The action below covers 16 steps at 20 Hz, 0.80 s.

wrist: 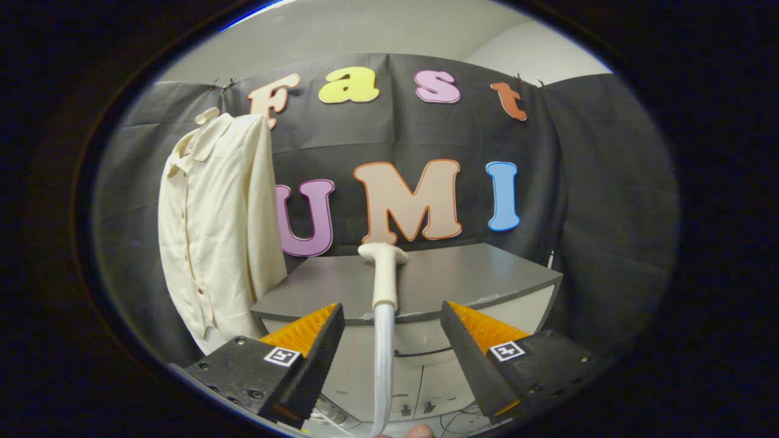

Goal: Iron the clothes twice with a garment steamer, once on the left side and once on the right side.

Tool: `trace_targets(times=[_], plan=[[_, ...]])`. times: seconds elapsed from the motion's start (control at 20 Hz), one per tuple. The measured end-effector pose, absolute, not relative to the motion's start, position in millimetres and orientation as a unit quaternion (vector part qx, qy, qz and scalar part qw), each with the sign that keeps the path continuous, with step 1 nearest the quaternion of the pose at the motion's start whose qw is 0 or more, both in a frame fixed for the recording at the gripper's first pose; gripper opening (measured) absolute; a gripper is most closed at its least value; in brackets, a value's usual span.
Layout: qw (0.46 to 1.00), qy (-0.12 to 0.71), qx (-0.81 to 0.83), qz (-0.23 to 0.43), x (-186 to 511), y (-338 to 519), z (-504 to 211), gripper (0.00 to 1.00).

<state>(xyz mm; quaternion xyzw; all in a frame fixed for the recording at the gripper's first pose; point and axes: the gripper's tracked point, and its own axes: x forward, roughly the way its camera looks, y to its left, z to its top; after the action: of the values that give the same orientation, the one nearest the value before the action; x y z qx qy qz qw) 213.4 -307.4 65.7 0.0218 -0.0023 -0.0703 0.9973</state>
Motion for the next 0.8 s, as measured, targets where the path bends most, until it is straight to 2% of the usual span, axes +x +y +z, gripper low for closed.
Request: trace_targets(times=[0.45,0.8], plan=[[0.997,0.008,0.039,-0.073,283,-338,89,0.97],[0.996,0.064,0.027,-0.057,343,-327,70,0.97]])
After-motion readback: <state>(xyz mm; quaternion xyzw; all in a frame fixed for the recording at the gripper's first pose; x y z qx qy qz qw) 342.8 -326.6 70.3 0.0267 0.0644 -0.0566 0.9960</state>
